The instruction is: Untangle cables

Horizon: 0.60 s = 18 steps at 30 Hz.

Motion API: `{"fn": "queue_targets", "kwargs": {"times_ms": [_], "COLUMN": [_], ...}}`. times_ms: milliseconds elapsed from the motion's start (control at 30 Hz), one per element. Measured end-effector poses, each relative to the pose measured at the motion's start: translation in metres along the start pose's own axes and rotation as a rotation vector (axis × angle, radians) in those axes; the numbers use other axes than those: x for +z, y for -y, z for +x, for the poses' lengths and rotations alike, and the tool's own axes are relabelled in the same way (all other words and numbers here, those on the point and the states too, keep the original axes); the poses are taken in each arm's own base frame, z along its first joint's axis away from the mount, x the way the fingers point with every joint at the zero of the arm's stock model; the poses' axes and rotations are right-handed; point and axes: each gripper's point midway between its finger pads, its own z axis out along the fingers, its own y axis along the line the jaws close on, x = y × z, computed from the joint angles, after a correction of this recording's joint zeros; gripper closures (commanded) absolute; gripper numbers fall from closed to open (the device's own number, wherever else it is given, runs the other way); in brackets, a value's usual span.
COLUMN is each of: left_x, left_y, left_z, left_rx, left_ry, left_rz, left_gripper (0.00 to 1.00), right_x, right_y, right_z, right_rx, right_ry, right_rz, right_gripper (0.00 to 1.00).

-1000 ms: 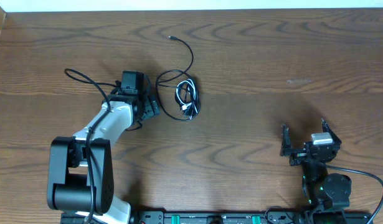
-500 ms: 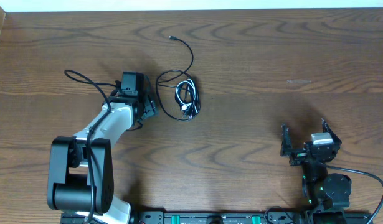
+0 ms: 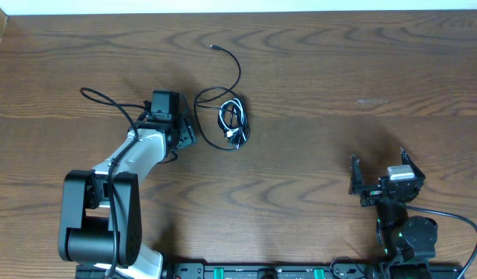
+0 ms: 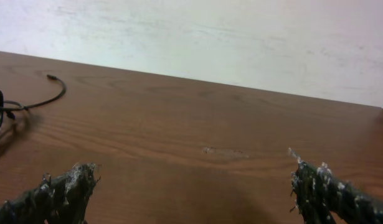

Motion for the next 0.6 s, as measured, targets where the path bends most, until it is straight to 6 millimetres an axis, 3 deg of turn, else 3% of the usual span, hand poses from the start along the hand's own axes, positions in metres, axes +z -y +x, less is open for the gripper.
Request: {"fn": "queue_targets", "kwargs": {"times_ms": [33,67,167,200,267,367,467,600], "left_x": [0.0,0.0,0.0,-0.001,-0.003,-0.005,-0.007,-0.028], "left_y": [0.0,0.0,0.0,0.001,0.003,0.01,0.02,0.041], "left_z": [0.0,0.0,-0.001,-0.003,-0.007,-0.01,-0.011,-0.043], "left_rx": [0.0,0.0,0.007,0.009,0.009,0.011,0.006,-0.031], "left_ry": [0.001,0.0,0.002,0.006,0.015,0.016,0.001,0.039], "left_rz": [0.0,0.0,0.001,0.004,0.007,0.039,0.091,0.163], "left_gripper": [0.34,0.36,0.66,0.67,0.65,0.31,0.29,0.28], "right_x": [0.0,0.0,0.0,0.0,0.0,0.0,0.0,0.0], "right_y": [0.0,0.0,0.0,0.0,0.0,0.0,0.0,0.0], "right_z": [0.0,0.0,0.0,0.0,0.0,0.0,0.0,0.0], "right_rx": [0.0,0.0,0.0,0.0,0.0,0.0,0.0,0.0], "right_ry": [0.0,0.0,0.0,0.0,0.0,0.0,0.001,0.0], "right_rz": [0.0,0.0,0.0,0.0,0.0,0.0,0.0,0.0], "right_gripper": [0.01,0.01,0.01,0.01,0.01,0.01,0.01,0.01]}}
